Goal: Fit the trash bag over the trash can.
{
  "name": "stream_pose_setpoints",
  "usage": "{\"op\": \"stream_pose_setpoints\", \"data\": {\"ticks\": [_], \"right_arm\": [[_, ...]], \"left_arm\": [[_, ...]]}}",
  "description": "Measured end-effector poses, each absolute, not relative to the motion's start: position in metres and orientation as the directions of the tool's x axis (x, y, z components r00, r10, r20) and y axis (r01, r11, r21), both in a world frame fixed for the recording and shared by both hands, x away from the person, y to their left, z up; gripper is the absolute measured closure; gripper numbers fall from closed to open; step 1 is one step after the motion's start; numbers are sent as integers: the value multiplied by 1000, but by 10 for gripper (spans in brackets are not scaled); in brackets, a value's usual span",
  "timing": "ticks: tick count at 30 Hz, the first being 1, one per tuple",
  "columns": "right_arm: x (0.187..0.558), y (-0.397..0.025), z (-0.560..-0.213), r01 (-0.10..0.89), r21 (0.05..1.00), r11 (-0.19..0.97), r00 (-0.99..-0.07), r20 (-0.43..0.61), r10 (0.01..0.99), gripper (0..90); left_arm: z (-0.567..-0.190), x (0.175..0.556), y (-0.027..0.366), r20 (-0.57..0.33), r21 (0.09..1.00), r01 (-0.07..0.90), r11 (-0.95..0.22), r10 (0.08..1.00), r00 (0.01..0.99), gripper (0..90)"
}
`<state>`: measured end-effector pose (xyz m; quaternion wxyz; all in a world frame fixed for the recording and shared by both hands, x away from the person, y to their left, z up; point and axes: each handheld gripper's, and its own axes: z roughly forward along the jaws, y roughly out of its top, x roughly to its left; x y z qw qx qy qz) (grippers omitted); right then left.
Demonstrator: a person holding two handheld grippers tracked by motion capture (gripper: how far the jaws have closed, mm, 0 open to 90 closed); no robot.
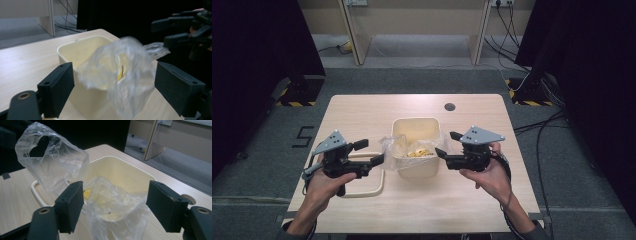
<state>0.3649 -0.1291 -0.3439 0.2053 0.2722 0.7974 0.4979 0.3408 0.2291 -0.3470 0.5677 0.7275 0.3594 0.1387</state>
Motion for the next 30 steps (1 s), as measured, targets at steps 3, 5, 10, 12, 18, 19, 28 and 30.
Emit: {"op": "stream_pose_setpoints", "data": {"ticks": [3,5,10,12,18,19,28,30], "right_arm": [[369,-118,-344,220,889,401,-789,-80,609,360],[372,-112,-346,221,872,437,-799,-95,594,374],[380,-103,-356,239,841,485,-816,-96,570,471],[384,-102,-360,228,827,514,-826,-115,552,565],[402,-111,-363,223,824,520,-807,-143,574,807],[409,-114,-361,226,828,514,-797,-147,587,819],[474,-128,-376,319,838,444,-713,-96,694,843],[482,-128,-381,333,834,441,-709,-87,700,843]], "left_arm": [[-337,351,218,-192,931,349,-112,663,723,154],[-332,360,212,-194,929,352,-113,663,723,154],[-332,382,200,-187,915,374,-152,662,726,206],[-339,389,198,-162,912,365,-188,651,742,433],[-360,399,209,-74,898,347,-270,685,725,801],[-363,403,214,-88,900,357,-249,699,710,839],[-395,442,233,-178,896,425,-132,769,614,872],[-401,446,233,-182,895,428,-124,775,605,873]]}}
